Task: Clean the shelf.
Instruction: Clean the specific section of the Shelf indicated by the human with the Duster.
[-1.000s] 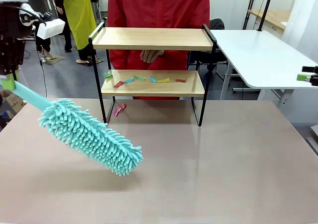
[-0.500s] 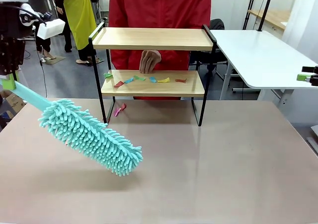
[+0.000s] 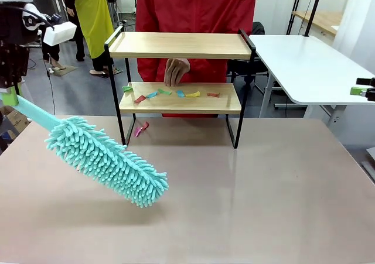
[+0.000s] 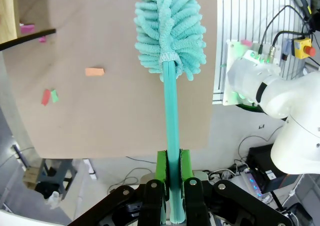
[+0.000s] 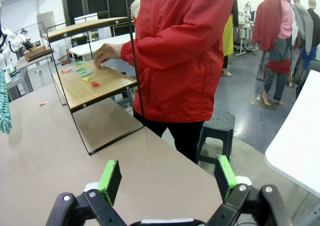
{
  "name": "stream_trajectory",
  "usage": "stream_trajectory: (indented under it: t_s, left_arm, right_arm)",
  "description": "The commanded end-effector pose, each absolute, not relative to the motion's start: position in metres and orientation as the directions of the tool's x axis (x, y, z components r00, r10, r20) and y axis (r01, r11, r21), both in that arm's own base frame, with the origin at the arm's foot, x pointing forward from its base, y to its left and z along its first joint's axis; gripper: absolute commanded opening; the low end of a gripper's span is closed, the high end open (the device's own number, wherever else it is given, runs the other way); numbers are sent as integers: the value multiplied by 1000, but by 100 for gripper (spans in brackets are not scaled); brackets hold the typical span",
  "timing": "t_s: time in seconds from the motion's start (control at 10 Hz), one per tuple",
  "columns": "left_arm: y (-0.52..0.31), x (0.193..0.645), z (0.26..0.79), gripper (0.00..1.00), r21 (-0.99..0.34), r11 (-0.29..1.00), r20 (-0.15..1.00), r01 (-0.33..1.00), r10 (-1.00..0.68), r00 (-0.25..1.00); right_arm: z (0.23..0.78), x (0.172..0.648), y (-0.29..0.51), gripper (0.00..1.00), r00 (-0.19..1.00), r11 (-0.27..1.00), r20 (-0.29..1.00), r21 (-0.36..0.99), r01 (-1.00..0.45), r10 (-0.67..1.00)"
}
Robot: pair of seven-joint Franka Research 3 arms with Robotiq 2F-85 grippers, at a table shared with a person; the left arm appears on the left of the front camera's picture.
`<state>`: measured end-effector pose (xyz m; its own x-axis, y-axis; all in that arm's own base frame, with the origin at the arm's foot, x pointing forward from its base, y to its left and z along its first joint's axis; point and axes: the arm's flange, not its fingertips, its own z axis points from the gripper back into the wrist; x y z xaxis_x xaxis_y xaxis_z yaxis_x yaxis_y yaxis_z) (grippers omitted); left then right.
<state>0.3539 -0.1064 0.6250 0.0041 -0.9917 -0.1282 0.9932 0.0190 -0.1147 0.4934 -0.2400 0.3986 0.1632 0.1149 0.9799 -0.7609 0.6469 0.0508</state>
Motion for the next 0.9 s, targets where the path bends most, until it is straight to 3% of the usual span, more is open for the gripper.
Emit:
stream_trajectory:
  t_s: [0.0, 0.8]
  left_arm:
    - [-106, 354, 629, 13, -120, 18, -129, 993, -992, 2]
    - [-106, 354, 625, 13, -115, 19, -128, 993, -992, 4]
  right_arm:
    - [401, 494, -238, 100, 160, 647, 980, 47, -761, 117]
    - [401, 494, -238, 100, 160, 647, 980, 47, -761, 117]
